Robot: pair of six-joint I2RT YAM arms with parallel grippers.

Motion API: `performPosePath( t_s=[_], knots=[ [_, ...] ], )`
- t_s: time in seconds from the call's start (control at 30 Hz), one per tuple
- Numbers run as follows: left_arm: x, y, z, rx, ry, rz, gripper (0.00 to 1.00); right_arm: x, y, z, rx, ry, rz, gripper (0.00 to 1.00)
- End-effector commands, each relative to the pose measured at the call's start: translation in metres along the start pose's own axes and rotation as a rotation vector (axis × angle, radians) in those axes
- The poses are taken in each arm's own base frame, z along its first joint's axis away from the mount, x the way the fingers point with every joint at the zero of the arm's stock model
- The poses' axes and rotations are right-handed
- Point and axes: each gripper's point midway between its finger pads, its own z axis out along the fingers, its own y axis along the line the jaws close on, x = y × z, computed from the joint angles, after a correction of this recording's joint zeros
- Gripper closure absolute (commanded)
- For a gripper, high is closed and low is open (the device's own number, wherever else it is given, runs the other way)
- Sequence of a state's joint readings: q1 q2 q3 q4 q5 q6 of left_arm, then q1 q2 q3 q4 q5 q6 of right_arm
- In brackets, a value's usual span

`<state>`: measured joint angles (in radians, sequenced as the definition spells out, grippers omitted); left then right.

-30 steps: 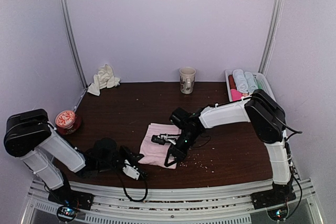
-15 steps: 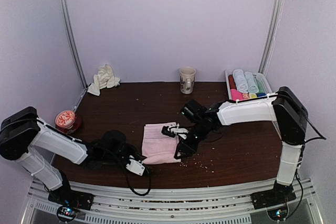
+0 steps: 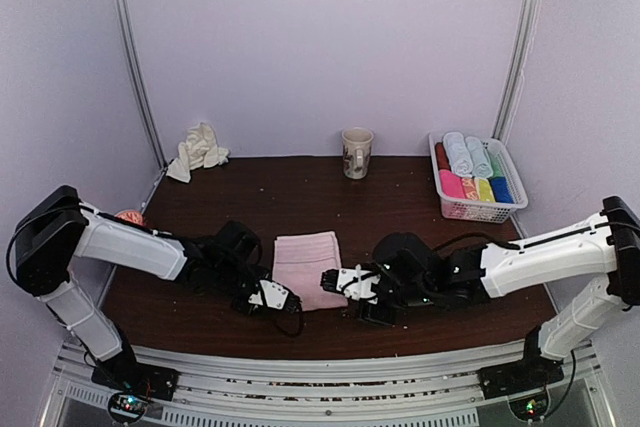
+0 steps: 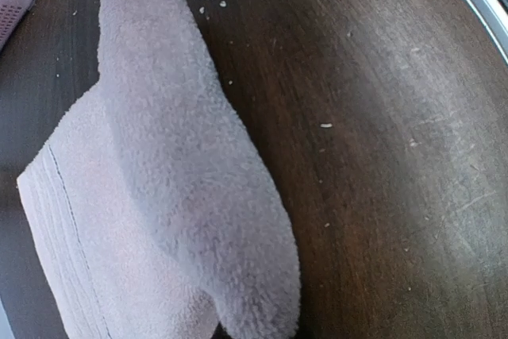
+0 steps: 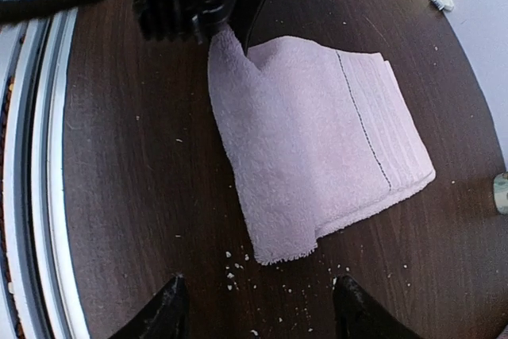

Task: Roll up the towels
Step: Roll the towel at the center of the board.

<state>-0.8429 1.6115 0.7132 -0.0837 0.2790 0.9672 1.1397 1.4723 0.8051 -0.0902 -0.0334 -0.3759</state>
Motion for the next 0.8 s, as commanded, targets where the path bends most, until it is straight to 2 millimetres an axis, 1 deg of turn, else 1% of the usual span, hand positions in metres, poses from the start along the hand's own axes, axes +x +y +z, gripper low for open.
performPosePath(
  t_s=[0.0, 0.07, 0.13, 0.3, 0.4, 0.53, 0.57, 0.77],
  knots=[
    [0.012, -0.023, -0.001, 0.156, -0.001, -0.157, 1.00, -0.022, -0.018, -0.008, 0.233, -0.098, -0.155, 0.38],
    [0.014, -0.024, -0.002, 0.182, -0.016, -0.191, 1.00, -0.017, -0.011, -0.001, 0.256, -0.067, -0.214, 0.37],
    [0.015, -0.027, -0.001, 0.210, -0.020, -0.212, 1.00, -0.011, -0.005, 0.012, 0.275, -0.021, -0.277, 0.37],
    [0.016, -0.029, -0.001, 0.265, -0.040, -0.260, 1.00, -0.009, -0.005, 0.036, 0.349, 0.053, -0.402, 0.36],
    [0.017, -0.029, -0.001, 0.280, -0.047, -0.275, 1.00, -0.010, -0.004, 0.049, 0.355, 0.077, -0.432, 0.36],
    [0.017, -0.029, -0.001, 0.295, -0.055, -0.283, 1.00, -0.003, -0.005, 0.067, 0.381, 0.134, -0.452, 0.35],
    [0.017, -0.029, -0.001, 0.296, -0.055, -0.287, 1.00, -0.001, -0.005, 0.071, 0.386, 0.151, -0.482, 0.35],
    [0.018, -0.029, -0.001, 0.311, -0.058, -0.298, 1.00, 0.007, -0.006, 0.087, 0.410, 0.199, -0.501, 0.37]
  ],
)
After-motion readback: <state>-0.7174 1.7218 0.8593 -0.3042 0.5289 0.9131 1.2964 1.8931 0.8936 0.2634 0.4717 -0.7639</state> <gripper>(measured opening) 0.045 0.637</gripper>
